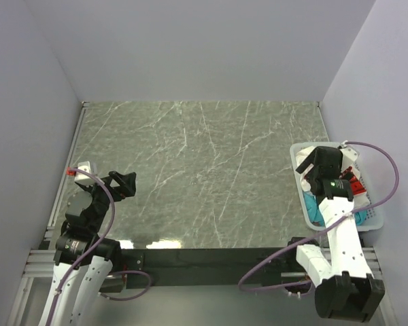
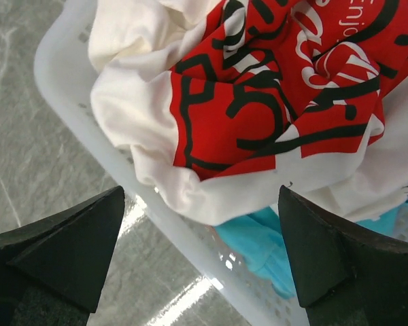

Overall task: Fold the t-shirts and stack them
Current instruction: Grab the tshirt from the pile

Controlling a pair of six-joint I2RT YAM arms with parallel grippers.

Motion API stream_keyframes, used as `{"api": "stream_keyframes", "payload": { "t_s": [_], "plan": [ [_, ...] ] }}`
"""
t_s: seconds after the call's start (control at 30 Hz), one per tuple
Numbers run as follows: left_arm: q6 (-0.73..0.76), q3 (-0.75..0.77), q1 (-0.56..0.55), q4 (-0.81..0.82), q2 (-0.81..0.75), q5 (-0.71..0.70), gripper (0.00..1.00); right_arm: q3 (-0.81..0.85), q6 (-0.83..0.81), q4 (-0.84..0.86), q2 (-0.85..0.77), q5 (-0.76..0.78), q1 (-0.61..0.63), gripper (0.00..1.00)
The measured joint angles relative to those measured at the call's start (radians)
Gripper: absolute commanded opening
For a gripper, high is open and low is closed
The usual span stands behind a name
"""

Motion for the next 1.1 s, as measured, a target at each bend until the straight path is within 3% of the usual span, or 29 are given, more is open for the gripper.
{"api": "stream_keyframes", "payload": {
  "t_s": [0.2,0.3,0.4,0.43,0.5,0.53,0.6,0.73,0.87,1.1],
  "plan": [
    [0.0,0.0,0.0,0.022,-0.001,0.016,1.0,-0.023,0.069,0.108,0.12,-0.01,-0.079,0.97],
    [0.0,0.0,0.0,0.023,-0.001,0.025,0.99,-0.055,0.106,0.161,0.162,-0.032,-0.13,0.9],
    [0.0,0.0,0.0,0.023,-0.001,0.029,0.99,-0.092,0.127,0.194,0.19,-0.042,-0.156,0.68],
    [0.0,0.0,0.0,0.023,-0.001,0.031,0.99,-0.102,0.129,0.2,0.196,-0.041,-0.159,0.46],
    [0.0,0.0,0.0,0.023,-0.001,0.034,0.99,-0.111,0.13,0.203,0.196,-0.041,-0.16,0.25],
    [0.0,0.0,0.0,0.023,-0.001,0.035,0.99,-0.115,0.131,0.208,0.187,-0.041,-0.16,0.1],
    [0.001,0.0,0.0,0.023,-0.001,0.038,0.99,-0.119,0.126,0.212,0.158,-0.047,-0.16,0.0],
    [0.001,0.0,0.0,0.024,-0.001,0.044,0.99,-0.114,0.107,0.218,0.086,-0.06,-0.145,0.0],
    [0.001,0.0,0.0,0.024,0.0,0.045,0.99,-0.049,0.079,0.194,0.052,-0.041,-0.011,0.0],
    [0.001,0.0,0.0,0.038,0.016,0.056,0.99,0.394,0.018,0.147,0.165,-0.041,0.341,0.0]
  ]
}}
